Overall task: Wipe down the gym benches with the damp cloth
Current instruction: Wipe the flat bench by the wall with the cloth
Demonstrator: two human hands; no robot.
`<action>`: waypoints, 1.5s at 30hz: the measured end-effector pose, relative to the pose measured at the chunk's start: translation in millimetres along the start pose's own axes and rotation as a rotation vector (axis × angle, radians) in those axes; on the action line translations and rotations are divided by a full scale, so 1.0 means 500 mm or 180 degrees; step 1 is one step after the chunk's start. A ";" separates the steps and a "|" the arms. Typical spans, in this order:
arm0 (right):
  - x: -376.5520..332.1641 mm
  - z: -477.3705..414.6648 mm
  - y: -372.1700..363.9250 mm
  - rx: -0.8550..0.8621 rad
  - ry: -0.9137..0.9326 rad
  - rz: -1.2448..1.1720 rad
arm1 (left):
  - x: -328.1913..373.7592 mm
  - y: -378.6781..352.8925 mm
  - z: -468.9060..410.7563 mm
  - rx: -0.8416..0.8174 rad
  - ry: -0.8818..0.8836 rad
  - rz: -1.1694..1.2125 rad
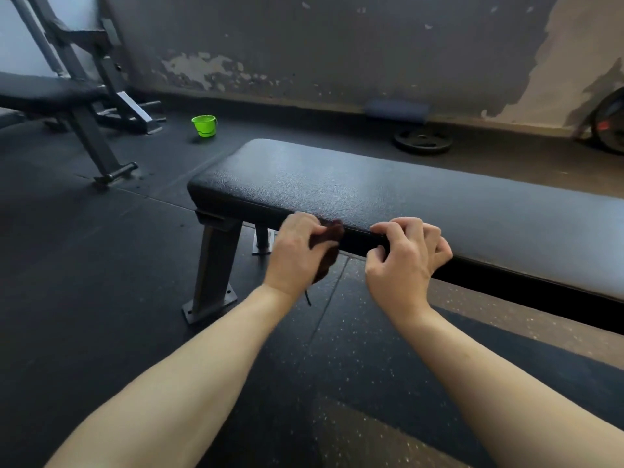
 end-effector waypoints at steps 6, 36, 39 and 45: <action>-0.010 -0.005 -0.003 0.0011 -0.0075 -0.0088 | 0.030 -0.020 0.000 -0.0269 -0.0481 -0.0229; -0.107 -0.023 -0.086 -0.0122 0.0253 -0.0332 | -0.172 0.088 -0.014 0.0608 0.1328 0.0012; -0.137 -0.046 -0.109 -0.0260 0.0368 -0.0272 | -0.182 0.090 -0.009 0.0817 0.1617 0.0121; -0.174 -0.058 -0.164 -0.0898 0.0739 0.0253 | -0.268 0.142 -0.006 0.1584 0.2497 0.0180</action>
Point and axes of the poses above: each hand's wrist, its own z-axis away from the middle knuckle, its own y-axis out of the back of the hand, x = y × z, the point moved 5 cm from there along -z, towards the middle knuckle, and after that the axes turned 4 degrees about x, right-handed, at the moved point
